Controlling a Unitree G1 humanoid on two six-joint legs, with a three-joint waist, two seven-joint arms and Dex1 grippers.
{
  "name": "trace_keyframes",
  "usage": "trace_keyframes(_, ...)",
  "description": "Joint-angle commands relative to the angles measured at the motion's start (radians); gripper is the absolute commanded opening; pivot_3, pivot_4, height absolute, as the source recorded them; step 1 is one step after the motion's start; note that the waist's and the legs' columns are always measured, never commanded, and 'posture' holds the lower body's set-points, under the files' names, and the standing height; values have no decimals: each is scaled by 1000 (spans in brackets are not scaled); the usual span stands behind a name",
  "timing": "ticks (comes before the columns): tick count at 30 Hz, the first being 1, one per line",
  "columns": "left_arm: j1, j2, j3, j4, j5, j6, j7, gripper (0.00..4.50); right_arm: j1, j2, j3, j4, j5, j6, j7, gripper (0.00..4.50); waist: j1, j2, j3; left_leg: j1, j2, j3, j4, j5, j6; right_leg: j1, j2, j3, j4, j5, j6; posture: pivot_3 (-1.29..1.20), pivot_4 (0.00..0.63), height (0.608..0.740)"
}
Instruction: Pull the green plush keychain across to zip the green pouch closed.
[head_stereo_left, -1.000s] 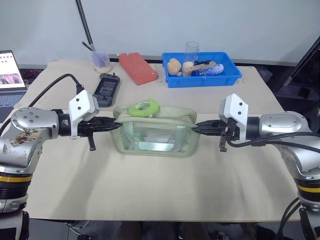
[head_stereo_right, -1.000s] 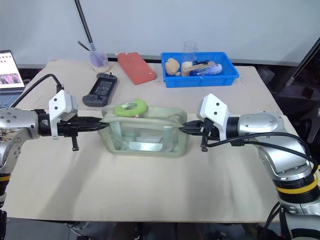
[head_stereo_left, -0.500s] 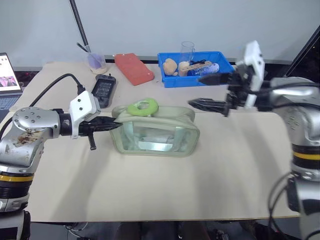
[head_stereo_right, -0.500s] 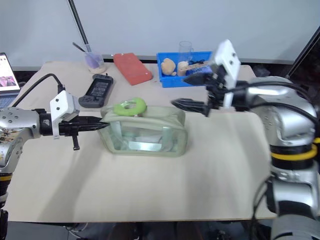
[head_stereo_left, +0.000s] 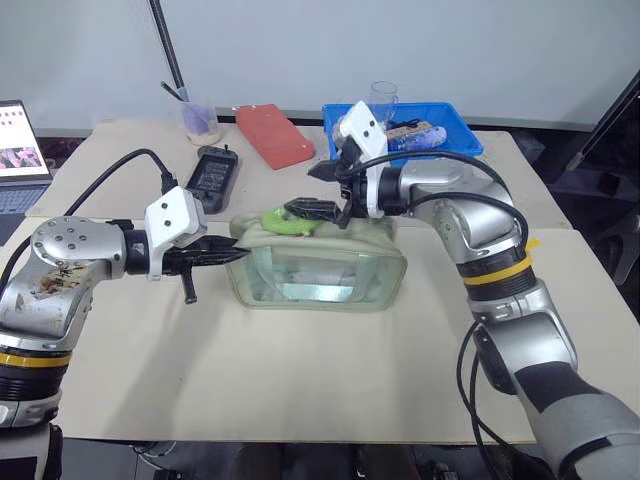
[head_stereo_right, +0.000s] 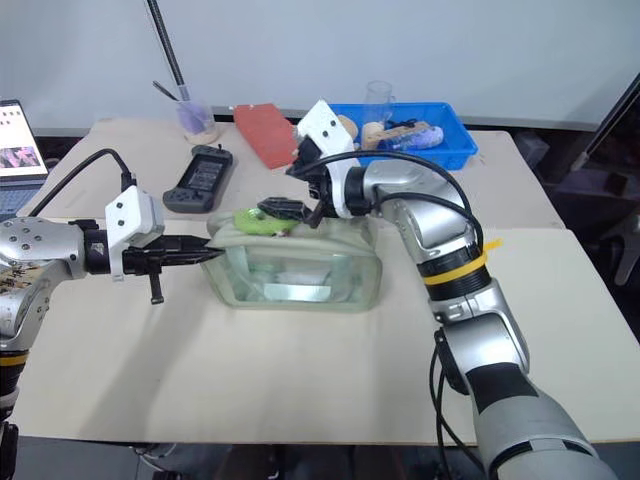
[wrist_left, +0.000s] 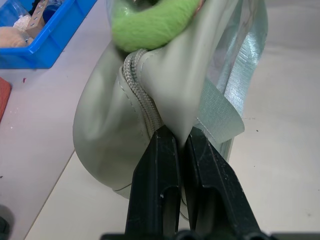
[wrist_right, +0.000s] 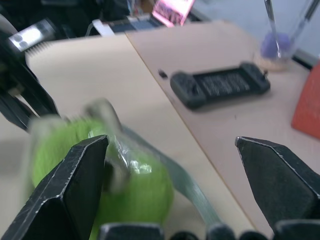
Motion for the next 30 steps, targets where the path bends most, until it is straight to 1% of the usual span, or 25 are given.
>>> trace_keyframes(1, 16, 18, 14, -29, 0, 4, -1, 0, 1, -16, 11, -48, -9, 13, 30, 4495, -1, 0, 0, 0, 0, 0, 0, 0, 0, 0, 0, 0, 0, 0, 0, 0, 150, 740)
trace_keyframes(4, 14, 18, 14, -30, 1, 7, -2, 0, 12, -27, 15, -57, -10, 16, 47, 3686, -1, 0, 0, 0, 0, 0, 0, 0, 0, -1, 0, 0, 1, 0, 0, 0, 150, 740)
trace_keyframes(10, 13, 18, 14, -28, 2, 5, -5, 0, 19, -32, -13, -88, 4, 23, 54, 1580, 0, 0, 0, 0, 0, 0, 0, 0, 0, -1, 0, 0, 1, 0, 0, 0, 150, 740)
trace_keyframes(14, 16, 15, 14, -20, 4, -1, -4, 0, 25, -59, -41, -116, 22, 40, 60, 209, 0, 0, 0, 0, 0, 0, 0, 0, 0, -1, 0, 0, 1, 0, 0, 0, 150, 740)
trace_keyframes(15, 18, 15, 16, -20, 4, -1, -4, 0, 26, -68, -52, -128, 30, 51, 59, 45, 0, 0, 0, 0, 0, 0, 0, 0, 0, -1, 0, 0, 1, 0, 0, 0, 150, 740)
trace_keyframes(24, 7, 17, 10, 17, 12, -14, -9, 0, 32, -140, -171, -198, 81, 168, -11, 45, 0, 0, 0, 0, 0, 0, 0, 0, 0, -1, 0, 0, 1, 0, 0, 0, 150, 740)
trace_keyframes(30, -8, 11, -2, 35, 19, -13, -9, 0, 66, -186, -225, -228, 94, 198, -60, 45, -1, 0, 0, 0, 0, 0, 0, 0, 0, -2, 0, 0, 1, 0, 0, 0, 150, 740)
